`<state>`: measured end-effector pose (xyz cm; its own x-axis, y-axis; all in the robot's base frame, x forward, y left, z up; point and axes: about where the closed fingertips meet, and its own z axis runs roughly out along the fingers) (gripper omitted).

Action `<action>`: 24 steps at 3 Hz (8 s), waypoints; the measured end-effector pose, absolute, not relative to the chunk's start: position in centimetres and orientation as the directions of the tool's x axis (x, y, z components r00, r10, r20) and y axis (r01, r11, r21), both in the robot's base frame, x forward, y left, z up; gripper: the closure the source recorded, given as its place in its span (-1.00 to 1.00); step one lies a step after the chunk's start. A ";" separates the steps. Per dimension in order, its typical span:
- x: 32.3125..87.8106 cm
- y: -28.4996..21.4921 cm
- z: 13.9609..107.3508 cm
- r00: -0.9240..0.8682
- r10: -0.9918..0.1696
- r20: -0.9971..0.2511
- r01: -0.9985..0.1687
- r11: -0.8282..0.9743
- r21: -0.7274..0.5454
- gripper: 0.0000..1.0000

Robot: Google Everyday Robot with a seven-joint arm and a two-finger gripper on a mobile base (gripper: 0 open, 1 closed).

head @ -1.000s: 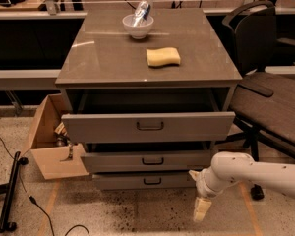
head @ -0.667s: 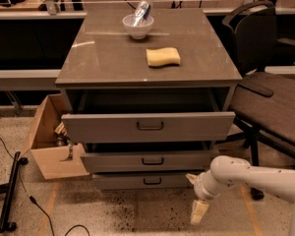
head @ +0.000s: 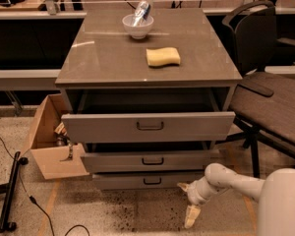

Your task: Open bottom drawer

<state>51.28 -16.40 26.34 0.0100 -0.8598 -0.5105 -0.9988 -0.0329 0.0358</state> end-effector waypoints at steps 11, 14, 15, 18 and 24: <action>62.4 -17.3 19.4 0.065 -0.919 -0.389 -0.980 0.014 -0.197 -1.00; 61.7 -17.0 19.3 0.095 -0.912 -0.400 -0.988 -0.037 -0.151 -0.20; 57.9 -18.2 21.2 0.096 -0.910 -0.403 -0.995 -0.078 -0.061 0.26; 50.6 -19.2 28.9 0.041 -0.895 -0.443 -0.991 -0.094 0.099 -0.10; 61.8 -15.7 19.7 0.072 -0.895 -0.440 -0.982 0.013 -0.187 1.00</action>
Offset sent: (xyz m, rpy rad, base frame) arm 0.0565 -0.0260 -0.0558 -0.1019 -0.1373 -0.0577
